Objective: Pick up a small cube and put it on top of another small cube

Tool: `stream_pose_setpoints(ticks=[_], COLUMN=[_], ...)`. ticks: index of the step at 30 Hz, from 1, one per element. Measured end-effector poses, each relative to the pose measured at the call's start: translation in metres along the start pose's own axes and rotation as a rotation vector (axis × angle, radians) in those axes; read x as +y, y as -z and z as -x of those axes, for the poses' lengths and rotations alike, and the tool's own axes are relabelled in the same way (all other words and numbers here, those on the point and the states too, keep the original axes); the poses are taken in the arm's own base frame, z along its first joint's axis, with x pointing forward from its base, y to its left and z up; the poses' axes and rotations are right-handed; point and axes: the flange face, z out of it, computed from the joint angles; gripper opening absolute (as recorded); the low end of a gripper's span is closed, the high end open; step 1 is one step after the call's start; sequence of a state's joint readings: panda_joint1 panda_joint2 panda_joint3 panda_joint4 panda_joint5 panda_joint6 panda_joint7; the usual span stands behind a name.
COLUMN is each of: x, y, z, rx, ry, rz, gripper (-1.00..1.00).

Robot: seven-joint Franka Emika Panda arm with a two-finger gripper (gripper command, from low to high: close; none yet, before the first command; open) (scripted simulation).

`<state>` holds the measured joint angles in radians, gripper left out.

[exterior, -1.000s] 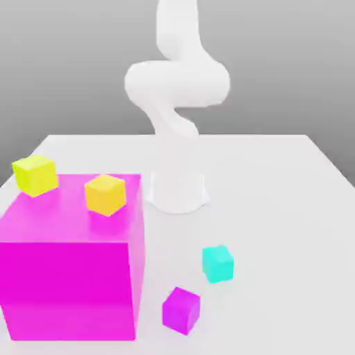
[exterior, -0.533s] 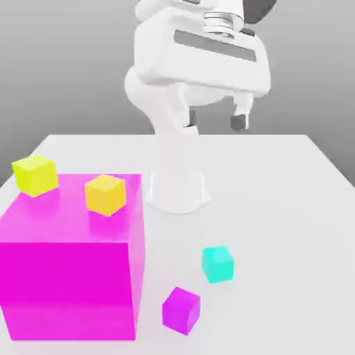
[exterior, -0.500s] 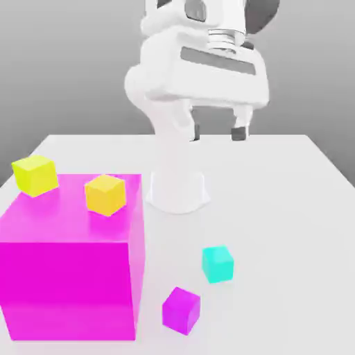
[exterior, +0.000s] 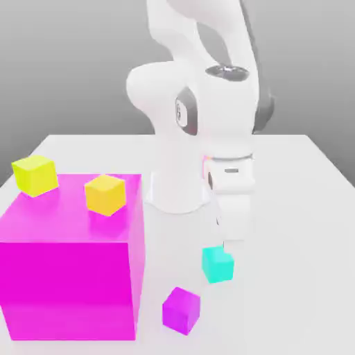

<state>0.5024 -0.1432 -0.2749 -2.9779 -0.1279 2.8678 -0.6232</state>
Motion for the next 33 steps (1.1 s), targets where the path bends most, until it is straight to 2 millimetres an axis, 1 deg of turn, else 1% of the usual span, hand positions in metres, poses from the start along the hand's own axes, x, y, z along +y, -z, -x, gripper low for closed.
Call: stream_pose_setpoints(ticks=[1,4,7,10,14,15,22,28,33], x=[-0.005,-0.009,-0.010,-0.008,-0.011,-0.012,-0.012,-0.008,-0.008], y=[-0.008,-0.025,-0.040,-0.056,-0.078,-0.080,-0.080,-0.051,-0.026], z=[0.004,0.004,0.003,0.005,0.009,0.009,0.009,0.005,0.007], rx=[-0.011,-0.016,-0.014,-0.014,-0.022,-0.023,-0.024,-0.015,-0.019], ry=[0.036,0.072,0.082,0.076,0.072,0.072,0.072,0.075,0.070], rz=[-0.010,-0.022,-0.024,-0.022,-0.018,-0.018,-0.020,-0.025,-0.024], gripper=[0.00,0.00,0.00,0.00,0.00,-1.00,-1.00,-1.00,-1.00])
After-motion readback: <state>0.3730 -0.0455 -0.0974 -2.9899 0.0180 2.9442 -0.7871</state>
